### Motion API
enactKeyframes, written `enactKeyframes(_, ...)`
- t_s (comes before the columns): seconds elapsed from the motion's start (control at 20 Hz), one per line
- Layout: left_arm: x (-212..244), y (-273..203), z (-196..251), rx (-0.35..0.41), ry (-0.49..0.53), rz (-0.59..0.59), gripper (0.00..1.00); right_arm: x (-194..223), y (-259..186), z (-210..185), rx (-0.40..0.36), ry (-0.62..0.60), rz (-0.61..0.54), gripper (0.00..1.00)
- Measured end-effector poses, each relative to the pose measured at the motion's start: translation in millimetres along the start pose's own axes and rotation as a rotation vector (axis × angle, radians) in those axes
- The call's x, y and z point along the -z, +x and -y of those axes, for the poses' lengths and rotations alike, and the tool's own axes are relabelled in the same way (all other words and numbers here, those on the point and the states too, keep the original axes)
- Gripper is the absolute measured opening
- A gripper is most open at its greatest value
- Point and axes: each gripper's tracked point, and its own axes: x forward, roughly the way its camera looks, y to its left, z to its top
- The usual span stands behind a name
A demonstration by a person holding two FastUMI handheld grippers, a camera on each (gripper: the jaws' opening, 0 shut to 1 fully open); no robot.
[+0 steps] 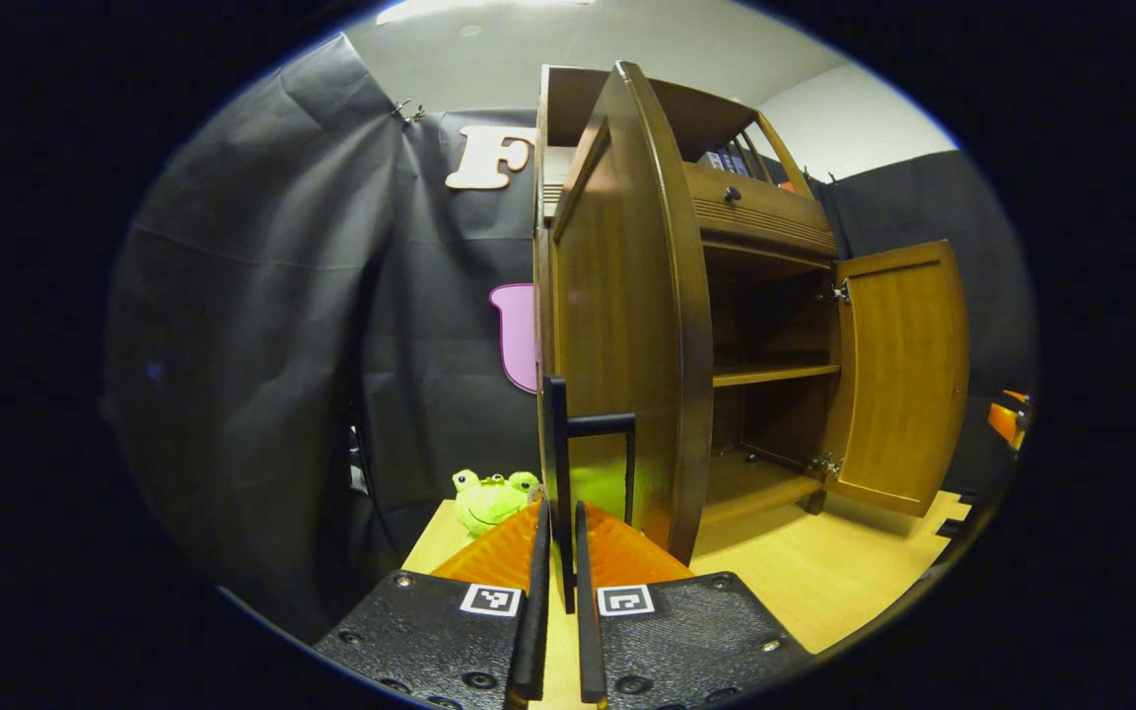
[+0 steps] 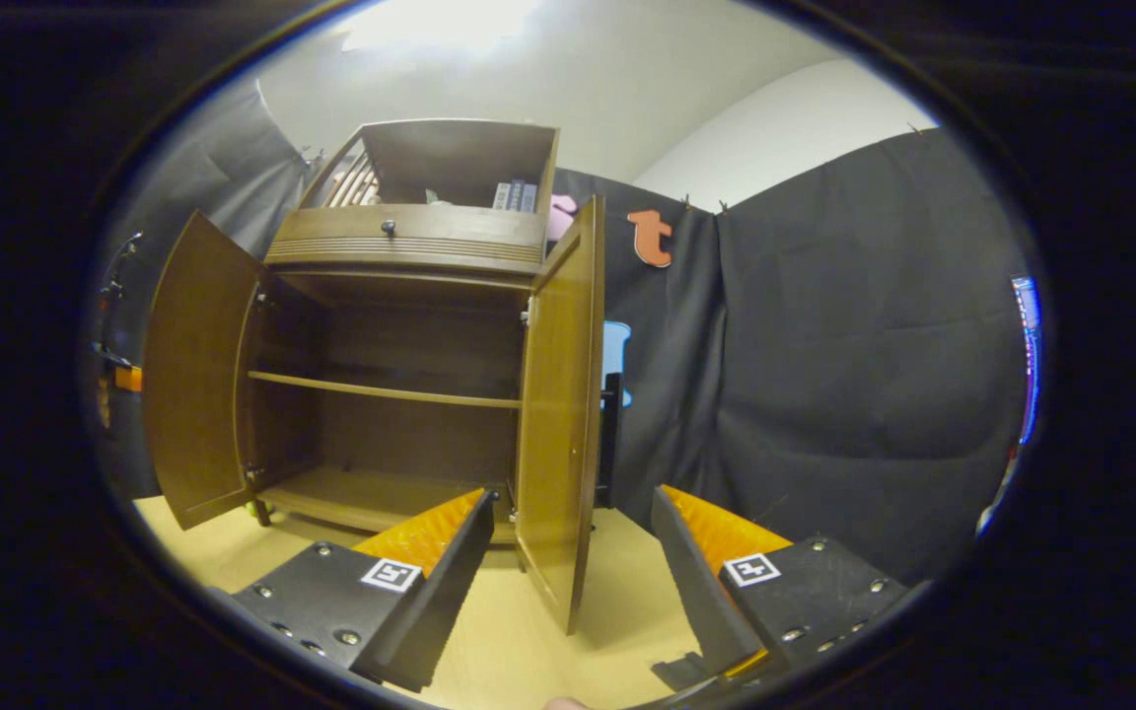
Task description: Open the right door of the double-door shoe cabinet with the right hand, and open the left door with the left hand.
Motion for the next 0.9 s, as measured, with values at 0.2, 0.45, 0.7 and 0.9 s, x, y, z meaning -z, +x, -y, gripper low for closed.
enactKeyframes(0.2,-1,-3,-18,-0.031,-0.005,0.007,0.14,1,-1,-12,-0.047,0.016,-0.007,0.95)
enactKeyframes(0.45,2,-7,-23,-0.021,-0.008,-0.002,0.07,-6,-5,-17,-0.061,0.036,0.011,0.96)
enactKeyframes(0.7,-2,-12,-23,-0.017,-0.002,0.009,0.1,-6,-4,-19,-0.063,0.045,0.008,0.94)
enactKeyframes(0.9,-6,-18,-29,-0.043,-0.012,-0.019,0.19,-11,0,-23,-0.068,0.046,0.013,0.94)
